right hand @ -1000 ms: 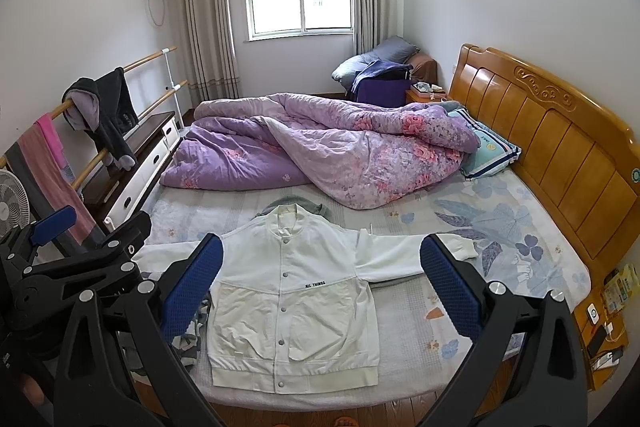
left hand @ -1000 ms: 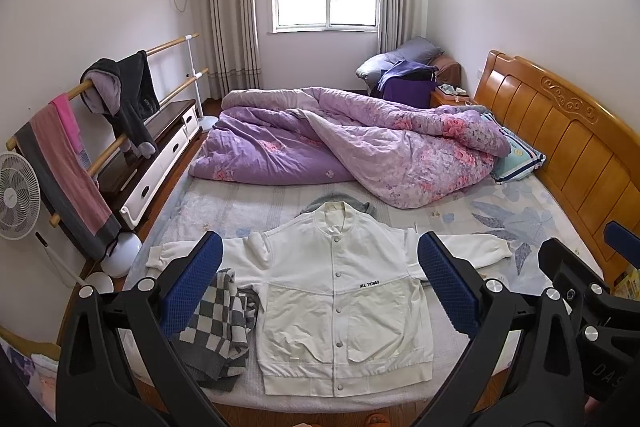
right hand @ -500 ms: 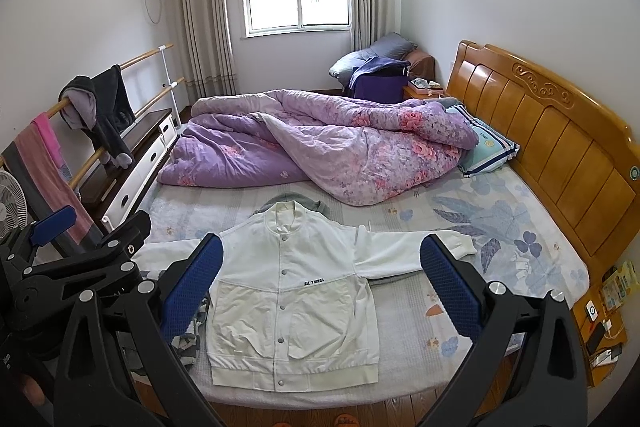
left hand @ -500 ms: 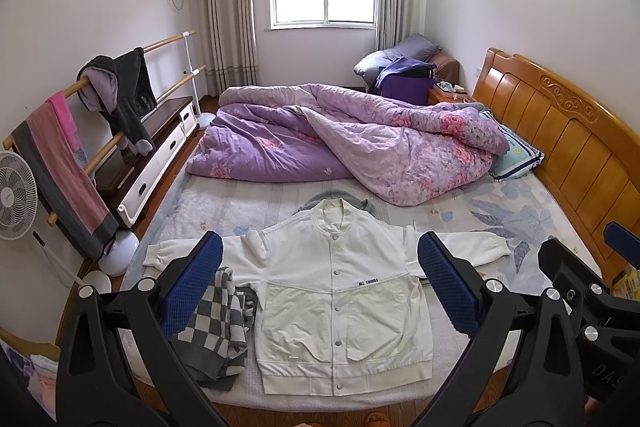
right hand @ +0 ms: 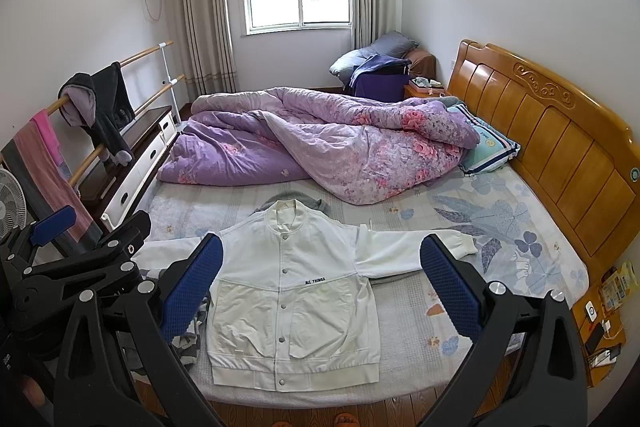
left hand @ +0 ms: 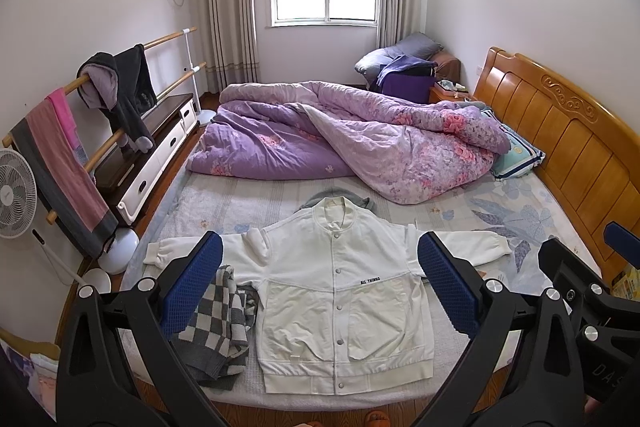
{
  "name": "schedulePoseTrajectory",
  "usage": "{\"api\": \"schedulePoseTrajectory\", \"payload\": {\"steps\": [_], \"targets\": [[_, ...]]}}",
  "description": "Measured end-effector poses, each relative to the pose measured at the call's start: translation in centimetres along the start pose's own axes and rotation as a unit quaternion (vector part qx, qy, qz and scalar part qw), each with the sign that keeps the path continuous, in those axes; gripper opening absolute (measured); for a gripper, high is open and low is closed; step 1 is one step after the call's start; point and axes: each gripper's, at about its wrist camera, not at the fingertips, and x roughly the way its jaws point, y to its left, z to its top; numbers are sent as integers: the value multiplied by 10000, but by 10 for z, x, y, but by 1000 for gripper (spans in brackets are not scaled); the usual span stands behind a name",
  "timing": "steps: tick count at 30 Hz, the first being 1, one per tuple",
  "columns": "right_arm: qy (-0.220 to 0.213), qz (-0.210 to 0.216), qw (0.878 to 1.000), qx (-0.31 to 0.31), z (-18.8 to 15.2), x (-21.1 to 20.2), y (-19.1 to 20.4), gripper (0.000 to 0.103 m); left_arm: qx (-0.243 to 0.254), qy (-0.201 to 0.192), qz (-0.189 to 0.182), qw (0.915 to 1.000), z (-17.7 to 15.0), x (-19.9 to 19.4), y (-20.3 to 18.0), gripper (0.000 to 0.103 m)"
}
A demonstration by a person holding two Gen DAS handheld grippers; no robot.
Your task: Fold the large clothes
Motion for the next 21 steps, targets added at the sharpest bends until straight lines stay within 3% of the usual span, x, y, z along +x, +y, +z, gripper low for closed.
{"api": "schedulePoseTrajectory", "payload": {"steps": [15,21], "targets": [[56,-51,10000,36,-7,1,3,95,28,43,-28,10000,-4,4,-2,98],[167,-115,9997,94,-15,5,7,95,97,142,-111,9998,-21,10,3,98]]}}
